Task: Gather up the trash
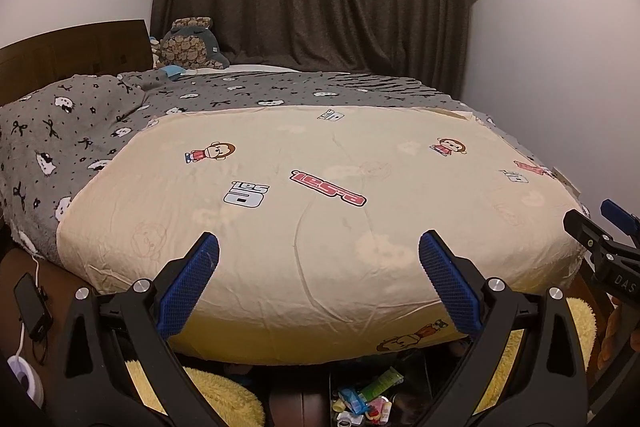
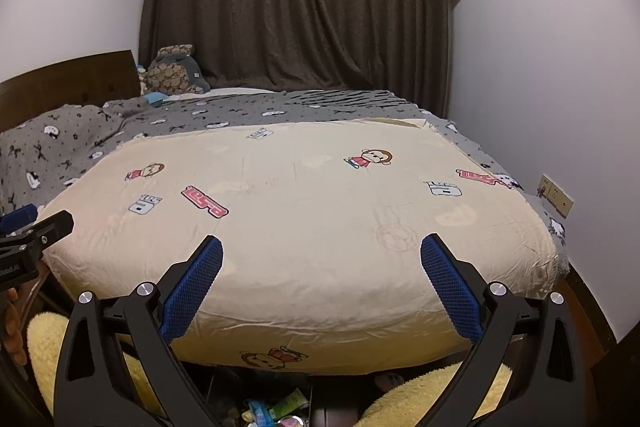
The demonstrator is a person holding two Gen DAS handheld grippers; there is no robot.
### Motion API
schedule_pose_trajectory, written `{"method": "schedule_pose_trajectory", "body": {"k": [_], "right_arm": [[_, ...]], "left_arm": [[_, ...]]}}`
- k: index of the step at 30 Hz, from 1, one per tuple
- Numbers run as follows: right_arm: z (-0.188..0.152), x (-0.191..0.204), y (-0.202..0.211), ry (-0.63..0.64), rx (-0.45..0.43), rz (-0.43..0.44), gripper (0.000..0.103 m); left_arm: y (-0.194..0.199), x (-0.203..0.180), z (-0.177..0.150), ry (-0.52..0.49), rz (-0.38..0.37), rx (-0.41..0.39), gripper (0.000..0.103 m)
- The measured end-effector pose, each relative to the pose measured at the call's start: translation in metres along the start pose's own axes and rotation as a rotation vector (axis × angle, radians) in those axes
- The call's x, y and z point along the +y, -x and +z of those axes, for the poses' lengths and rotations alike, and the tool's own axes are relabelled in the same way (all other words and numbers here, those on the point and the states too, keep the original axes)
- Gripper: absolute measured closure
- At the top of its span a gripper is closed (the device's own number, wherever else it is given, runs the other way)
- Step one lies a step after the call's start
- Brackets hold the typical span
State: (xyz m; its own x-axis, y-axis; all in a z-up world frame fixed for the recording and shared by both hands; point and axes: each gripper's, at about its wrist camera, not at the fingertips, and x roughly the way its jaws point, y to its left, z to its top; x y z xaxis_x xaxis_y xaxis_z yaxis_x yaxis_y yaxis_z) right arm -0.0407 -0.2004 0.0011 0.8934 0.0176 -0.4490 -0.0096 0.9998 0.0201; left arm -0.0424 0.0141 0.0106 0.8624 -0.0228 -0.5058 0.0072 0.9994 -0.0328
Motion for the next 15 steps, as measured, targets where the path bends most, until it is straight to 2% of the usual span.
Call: {"method": "schedule_pose_trajectory", "body": {"k": [15], "right_arm": [[0.0000,0.0019,0.0003,0.000,-0.001,-0.001,0.004]], "left_arm": [[-0.0011,0.0006,-0.0018,-0.005,-0.014,0.001,0.008]]}}
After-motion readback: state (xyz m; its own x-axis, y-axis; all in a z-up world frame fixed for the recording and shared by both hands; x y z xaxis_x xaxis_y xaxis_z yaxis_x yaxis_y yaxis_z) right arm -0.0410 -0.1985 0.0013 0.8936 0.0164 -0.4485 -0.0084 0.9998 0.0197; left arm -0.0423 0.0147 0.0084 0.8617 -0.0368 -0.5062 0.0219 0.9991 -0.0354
